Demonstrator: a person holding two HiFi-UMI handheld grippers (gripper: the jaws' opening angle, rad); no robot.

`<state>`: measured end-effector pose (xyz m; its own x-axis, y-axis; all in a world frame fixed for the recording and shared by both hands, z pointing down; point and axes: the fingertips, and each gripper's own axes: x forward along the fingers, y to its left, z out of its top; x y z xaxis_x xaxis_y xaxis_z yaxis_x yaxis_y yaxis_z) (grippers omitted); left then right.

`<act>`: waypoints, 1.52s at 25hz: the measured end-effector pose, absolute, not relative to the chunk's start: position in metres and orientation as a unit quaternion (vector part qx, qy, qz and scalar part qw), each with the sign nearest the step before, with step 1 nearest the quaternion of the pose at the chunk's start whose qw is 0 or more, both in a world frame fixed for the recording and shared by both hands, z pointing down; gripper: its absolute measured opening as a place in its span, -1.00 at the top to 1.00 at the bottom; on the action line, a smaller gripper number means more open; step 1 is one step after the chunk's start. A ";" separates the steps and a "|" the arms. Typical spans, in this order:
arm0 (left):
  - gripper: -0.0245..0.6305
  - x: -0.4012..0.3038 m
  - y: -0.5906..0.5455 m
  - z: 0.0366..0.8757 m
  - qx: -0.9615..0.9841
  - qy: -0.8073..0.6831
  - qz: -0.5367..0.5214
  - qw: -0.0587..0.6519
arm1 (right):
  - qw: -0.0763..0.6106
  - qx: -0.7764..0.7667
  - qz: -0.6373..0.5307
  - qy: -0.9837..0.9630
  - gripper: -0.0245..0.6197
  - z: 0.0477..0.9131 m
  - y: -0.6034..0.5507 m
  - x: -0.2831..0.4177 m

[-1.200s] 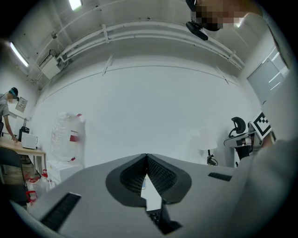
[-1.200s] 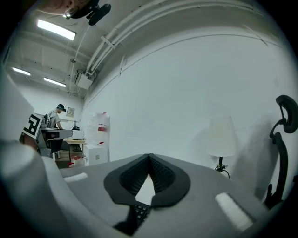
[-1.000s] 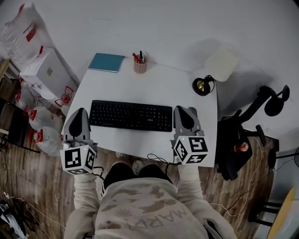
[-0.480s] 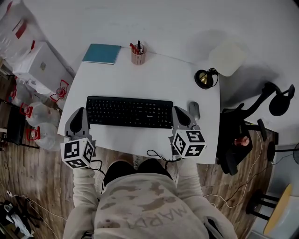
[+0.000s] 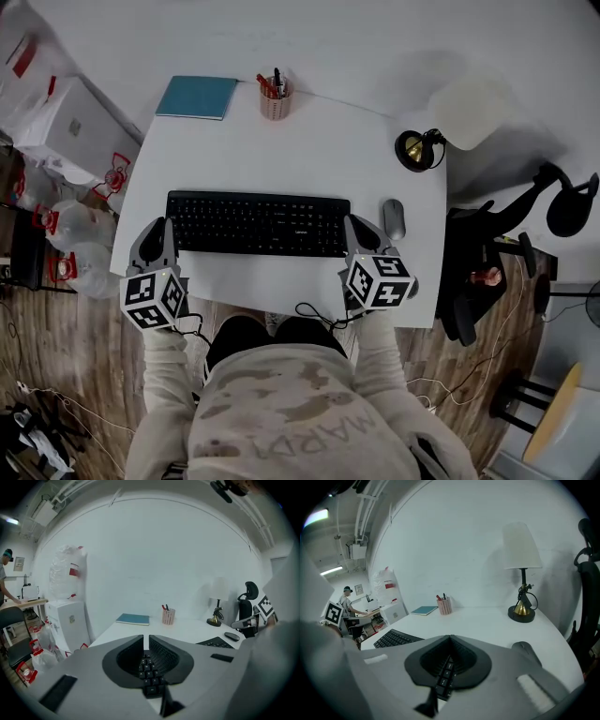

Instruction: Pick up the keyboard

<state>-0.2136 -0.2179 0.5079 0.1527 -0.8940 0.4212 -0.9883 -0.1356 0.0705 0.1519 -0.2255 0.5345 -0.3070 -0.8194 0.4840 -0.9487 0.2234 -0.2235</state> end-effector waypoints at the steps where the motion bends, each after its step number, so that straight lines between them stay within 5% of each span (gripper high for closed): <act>1: 0.84 -0.214 -0.220 0.512 0.740 -0.634 0.144 0.173 | 0.135 0.574 0.247 -0.769 0.89 0.537 -0.227 0.153; 5: 0.72 -0.217 -0.229 0.527 0.738 -0.628 0.159 0.190 | 0.147 0.573 0.262 -0.763 0.86 0.550 -0.231 0.156; 13: 0.37 -0.222 -0.242 0.560 0.741 -0.600 0.189 0.236 | 0.173 0.557 0.301 -0.754 0.42 0.581 -0.235 0.152; 23: 0.06 -0.236 -0.250 0.601 0.729 -0.579 0.213 0.297 | 0.193 0.558 0.340 -0.732 0.10 0.613 -0.241 0.156; 38: -0.11 -0.234 -0.255 0.635 0.720 -0.550 0.219 0.361 | 0.202 0.545 0.384 -0.717 0.00 0.638 -0.238 0.156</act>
